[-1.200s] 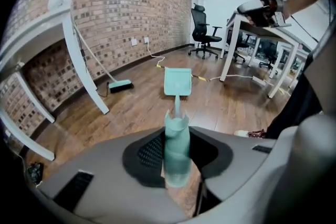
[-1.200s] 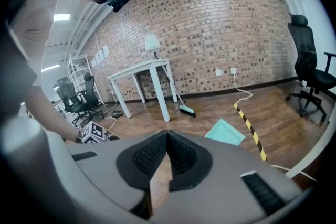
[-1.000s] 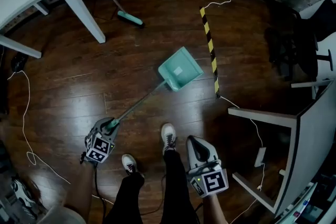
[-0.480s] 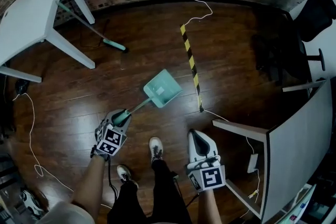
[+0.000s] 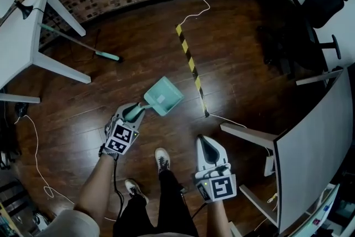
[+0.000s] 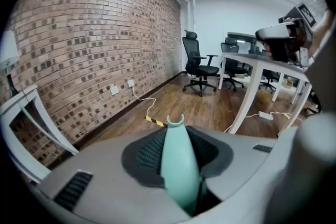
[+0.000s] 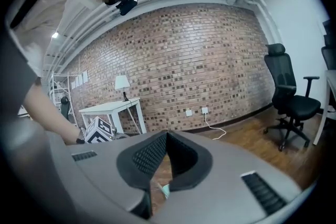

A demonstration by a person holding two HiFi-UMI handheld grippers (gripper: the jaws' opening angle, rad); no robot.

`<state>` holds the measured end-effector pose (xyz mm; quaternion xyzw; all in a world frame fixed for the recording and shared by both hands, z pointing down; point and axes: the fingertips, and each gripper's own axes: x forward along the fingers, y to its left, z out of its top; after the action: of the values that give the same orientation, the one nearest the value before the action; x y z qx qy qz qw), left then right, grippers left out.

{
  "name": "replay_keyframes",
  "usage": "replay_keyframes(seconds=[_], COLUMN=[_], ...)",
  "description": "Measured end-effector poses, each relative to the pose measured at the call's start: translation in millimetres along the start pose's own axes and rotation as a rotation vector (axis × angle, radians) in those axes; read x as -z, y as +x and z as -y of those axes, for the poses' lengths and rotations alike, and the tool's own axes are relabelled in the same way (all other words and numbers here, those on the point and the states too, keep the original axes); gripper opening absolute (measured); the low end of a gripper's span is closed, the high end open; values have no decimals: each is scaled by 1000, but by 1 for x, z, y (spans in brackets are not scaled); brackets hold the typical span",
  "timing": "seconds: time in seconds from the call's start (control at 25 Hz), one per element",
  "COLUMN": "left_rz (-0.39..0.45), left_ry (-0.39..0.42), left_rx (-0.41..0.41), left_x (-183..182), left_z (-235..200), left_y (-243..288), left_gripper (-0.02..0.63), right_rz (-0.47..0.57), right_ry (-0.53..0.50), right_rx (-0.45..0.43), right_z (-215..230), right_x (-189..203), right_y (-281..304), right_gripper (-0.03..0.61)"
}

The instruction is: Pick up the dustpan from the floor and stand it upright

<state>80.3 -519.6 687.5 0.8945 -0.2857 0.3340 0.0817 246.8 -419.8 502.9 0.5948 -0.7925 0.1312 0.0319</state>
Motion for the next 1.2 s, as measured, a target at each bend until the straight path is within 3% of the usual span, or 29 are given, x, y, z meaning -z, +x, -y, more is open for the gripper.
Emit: replay_keyframes(seconds=[0.08, 0.2, 0.56, 0.64, 0.76, 0.88, 1.2], left_rz=[43, 89, 218, 252, 302, 367, 486], left_ry=[4, 9, 13, 14, -18, -64, -34], left_rx=[25, 33, -24, -69, -158, -226, -395], left_x=[-15, -30, -58, -70, -87, -107, -153], left_z=[-2, -8, -29, -35, -48, -59, -49], left_y=[8, 13, -27, -49, -89, -133, -299], left_gripper=[144, 169, 170, 171, 1, 2, 2], right_rz=[12, -86, -69, -57, 1, 48, 141], right_ry=[-7, 11, 48, 25, -16, -47, -154], right_rx=[6, 8, -18, -34, -40, -67, -202], right_z=[8, 15, 10, 4, -4, -19, -92], right_x=[-5, 10, -6, -16, -41, -67, -153], right_y=[3, 2, 10, 13, 18, 21, 13], right_gripper=[-9, -9, -9, -9, -9, -9, -9])
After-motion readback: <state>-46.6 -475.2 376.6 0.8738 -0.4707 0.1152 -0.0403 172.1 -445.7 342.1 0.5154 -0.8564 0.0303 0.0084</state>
